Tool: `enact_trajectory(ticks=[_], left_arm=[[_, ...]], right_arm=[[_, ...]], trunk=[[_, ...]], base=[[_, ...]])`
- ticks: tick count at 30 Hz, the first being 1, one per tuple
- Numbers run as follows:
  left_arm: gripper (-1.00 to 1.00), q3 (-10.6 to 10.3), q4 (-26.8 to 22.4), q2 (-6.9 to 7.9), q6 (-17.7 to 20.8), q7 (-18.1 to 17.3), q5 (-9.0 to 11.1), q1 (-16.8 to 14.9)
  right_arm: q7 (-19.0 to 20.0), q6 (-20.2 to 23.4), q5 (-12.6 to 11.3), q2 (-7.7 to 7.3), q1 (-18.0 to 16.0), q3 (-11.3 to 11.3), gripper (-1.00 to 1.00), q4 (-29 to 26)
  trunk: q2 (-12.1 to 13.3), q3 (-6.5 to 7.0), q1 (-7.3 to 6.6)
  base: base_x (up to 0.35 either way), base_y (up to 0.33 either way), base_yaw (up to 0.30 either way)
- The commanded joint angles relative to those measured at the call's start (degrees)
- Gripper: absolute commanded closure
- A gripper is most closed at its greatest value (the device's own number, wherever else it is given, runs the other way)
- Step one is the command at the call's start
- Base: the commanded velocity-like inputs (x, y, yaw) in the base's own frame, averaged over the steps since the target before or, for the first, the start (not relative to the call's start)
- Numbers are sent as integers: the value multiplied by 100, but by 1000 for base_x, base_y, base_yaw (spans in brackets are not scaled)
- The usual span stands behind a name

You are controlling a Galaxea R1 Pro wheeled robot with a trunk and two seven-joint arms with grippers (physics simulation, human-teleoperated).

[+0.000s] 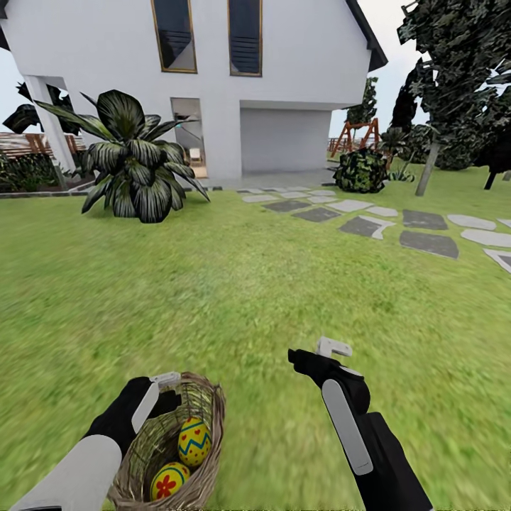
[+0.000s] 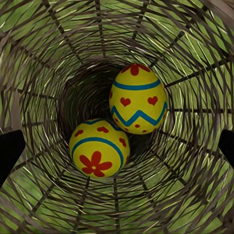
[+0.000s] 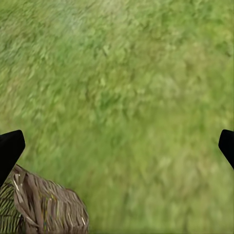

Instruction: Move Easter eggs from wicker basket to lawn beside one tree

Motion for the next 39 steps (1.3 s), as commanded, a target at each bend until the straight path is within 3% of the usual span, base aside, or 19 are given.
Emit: enact_trajectory(ticks=[1,5,19,36,39], left_arm=[[-100,4,-8,0,20,42,61,-2],[-100,4,-8,0,-20,42,61,-2],[-100,-15,-2,0,-319,42,44,-2],[-100,-14,104,-9,-387,35,42,-2],[-100,-14,104,-13,-383,34,43,-2]], right_arm=[[-60,7,-59,0,-5,5,-100,-6],[-60,5,-59,0,-6,5,-100,4],[-60,4,-59,8,-6,14,-100,29],[-60,4,-56,9,-5,7,-100,73],[-60,4,-58,9,-6,6,-100,73]], trunk=[[-3,-15,-1],[-3,-52,-1],[-564,-433,307],[-1246,-895,680],[-1246,-923,680]], base=[[0,0,0],[0,0,0],[0,0,0],[0,0,0],[0,0,0]])
